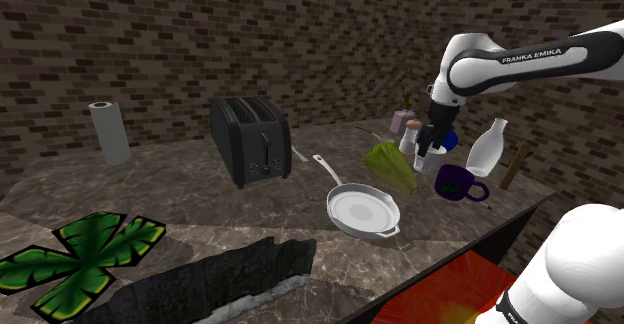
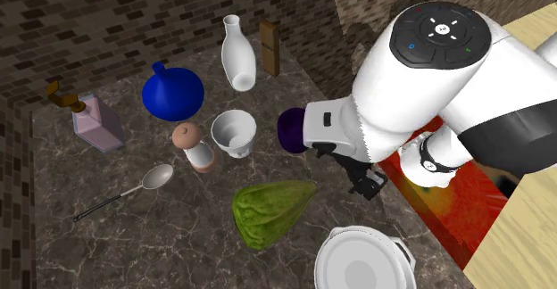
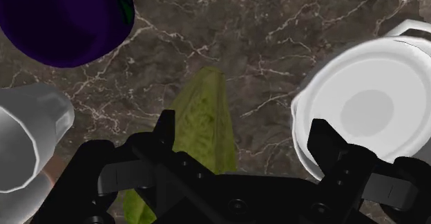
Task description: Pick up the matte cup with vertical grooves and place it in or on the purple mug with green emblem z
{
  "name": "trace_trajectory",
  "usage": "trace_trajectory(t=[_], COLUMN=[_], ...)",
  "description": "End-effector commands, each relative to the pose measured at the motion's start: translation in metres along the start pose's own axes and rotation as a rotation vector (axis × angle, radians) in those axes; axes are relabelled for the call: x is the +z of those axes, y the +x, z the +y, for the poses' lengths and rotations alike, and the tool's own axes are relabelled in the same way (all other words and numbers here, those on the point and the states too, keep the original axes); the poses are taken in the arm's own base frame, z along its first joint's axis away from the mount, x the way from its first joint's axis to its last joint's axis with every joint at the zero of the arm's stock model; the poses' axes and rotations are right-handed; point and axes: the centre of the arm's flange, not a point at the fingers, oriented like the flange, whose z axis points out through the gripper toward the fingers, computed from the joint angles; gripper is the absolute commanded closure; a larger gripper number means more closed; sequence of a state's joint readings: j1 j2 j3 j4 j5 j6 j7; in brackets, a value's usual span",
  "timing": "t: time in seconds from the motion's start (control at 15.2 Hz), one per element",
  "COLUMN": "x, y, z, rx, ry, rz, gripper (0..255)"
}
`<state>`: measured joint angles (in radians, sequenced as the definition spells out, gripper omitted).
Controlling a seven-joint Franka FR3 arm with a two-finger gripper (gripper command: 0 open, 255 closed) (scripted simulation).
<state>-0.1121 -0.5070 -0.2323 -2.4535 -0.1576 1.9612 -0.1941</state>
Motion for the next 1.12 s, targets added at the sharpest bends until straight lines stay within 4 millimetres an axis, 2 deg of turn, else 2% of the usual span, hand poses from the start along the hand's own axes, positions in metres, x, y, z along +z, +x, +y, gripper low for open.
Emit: trace_trajectory(t=[0.0, 1.06], x=[0.011, 0.087], y=[0.011, 0.081], z=[0.023, 0.189], rx=[-0.001, -0.007], ry=[-0.016, -0.130], rz=[0.003, 0.026], gripper=[0, 0])
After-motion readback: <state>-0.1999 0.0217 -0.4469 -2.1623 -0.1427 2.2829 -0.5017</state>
